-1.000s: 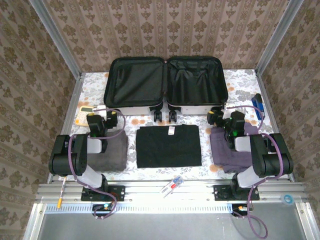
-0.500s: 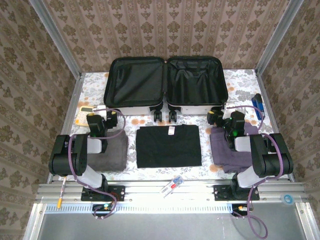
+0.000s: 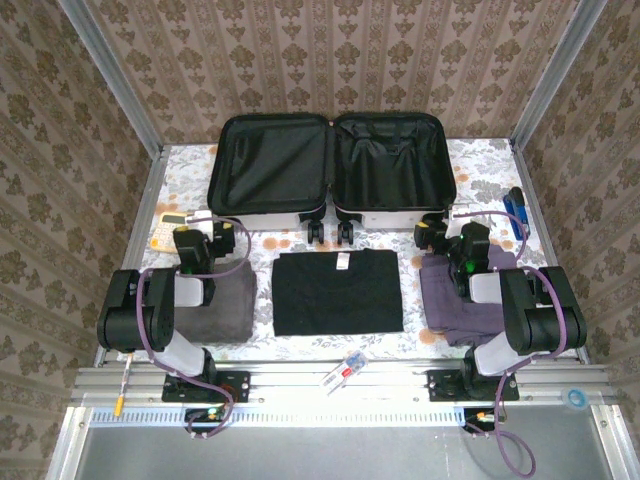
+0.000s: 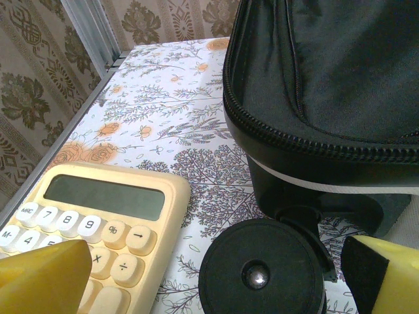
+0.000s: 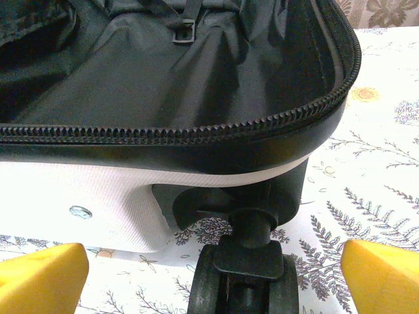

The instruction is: Pack the luggage

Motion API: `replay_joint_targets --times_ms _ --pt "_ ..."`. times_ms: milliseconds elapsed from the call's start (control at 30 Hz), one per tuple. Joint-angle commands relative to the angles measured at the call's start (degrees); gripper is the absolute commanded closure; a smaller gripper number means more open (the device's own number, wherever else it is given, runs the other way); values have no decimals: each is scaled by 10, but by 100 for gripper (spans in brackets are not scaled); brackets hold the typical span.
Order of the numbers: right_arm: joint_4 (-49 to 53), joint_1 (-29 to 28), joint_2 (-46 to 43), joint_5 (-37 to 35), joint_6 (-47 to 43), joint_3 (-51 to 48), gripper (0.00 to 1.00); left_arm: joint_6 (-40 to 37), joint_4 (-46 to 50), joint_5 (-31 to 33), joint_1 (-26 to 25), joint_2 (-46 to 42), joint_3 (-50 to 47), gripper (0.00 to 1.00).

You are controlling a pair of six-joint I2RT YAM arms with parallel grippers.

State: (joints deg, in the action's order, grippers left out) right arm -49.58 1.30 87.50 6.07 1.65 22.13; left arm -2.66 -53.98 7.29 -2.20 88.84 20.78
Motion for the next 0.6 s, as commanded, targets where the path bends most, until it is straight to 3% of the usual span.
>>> replay_joint_targets --times_ms 0,267,333,500,567 --pt "-11 2 5 2 -5 5 0 -5 1 -8 1 4 12 0" --pt "-12 2 3 -8 -1 5 0 -6 -2 -2 0 3 10 0" --pt "33 1 -14 -68 21 19 0 -11 -2 24 -11 -8 8 0" --pt "179 2 -69 -99 34 77 0 -34 97 143 -61 -131 17 0" --pt "240 3 -110 -107 34 104 0 -10 146 194 -79 -200 28 0"
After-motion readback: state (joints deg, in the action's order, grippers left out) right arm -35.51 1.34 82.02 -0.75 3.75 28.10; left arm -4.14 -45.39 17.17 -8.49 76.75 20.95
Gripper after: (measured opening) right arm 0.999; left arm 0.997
